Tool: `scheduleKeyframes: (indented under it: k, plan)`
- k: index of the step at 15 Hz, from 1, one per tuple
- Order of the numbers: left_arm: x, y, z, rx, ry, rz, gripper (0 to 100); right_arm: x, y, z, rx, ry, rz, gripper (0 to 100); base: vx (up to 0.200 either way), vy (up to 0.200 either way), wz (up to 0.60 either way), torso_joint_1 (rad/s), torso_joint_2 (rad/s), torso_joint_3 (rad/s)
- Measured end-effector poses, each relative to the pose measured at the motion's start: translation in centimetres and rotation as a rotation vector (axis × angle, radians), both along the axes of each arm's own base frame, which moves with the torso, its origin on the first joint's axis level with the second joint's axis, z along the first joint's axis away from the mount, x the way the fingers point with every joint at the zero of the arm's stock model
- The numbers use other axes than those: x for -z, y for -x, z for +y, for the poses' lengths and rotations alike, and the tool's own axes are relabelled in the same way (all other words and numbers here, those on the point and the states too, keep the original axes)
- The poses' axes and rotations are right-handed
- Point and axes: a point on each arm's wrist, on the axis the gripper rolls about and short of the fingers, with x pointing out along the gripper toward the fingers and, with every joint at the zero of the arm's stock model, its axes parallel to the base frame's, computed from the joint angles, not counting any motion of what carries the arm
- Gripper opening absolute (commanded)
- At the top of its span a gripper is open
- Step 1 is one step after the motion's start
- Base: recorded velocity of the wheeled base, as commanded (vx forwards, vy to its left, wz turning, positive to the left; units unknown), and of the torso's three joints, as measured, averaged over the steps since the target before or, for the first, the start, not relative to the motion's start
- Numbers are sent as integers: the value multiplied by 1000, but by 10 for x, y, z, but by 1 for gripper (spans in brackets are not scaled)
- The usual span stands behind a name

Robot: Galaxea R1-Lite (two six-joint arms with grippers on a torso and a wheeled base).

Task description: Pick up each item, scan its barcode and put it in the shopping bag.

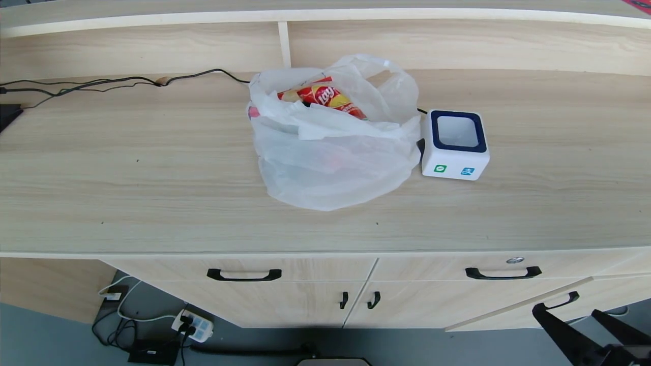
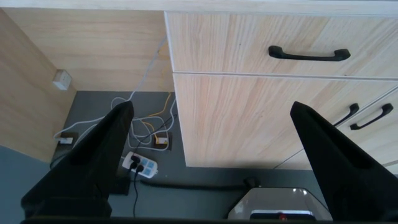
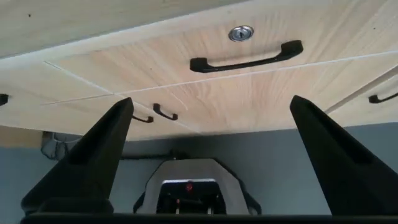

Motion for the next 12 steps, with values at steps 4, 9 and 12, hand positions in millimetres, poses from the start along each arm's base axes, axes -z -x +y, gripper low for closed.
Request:
scheduleKeyframes:
  k: [4,9,12]
  plan:
    - [0,0,0,0,0,0,100,18,25,-23,5,109,97,100,0,0,0,0,0,0]
    - [0,0,0,0,0,0,100,23,69,-63,-7,134,10,100,0,0,0,0,0,0]
    - [0,0,0,0,0,0,100,16,83,-68,306,-4,-28,100,0,0,0,0,0,0]
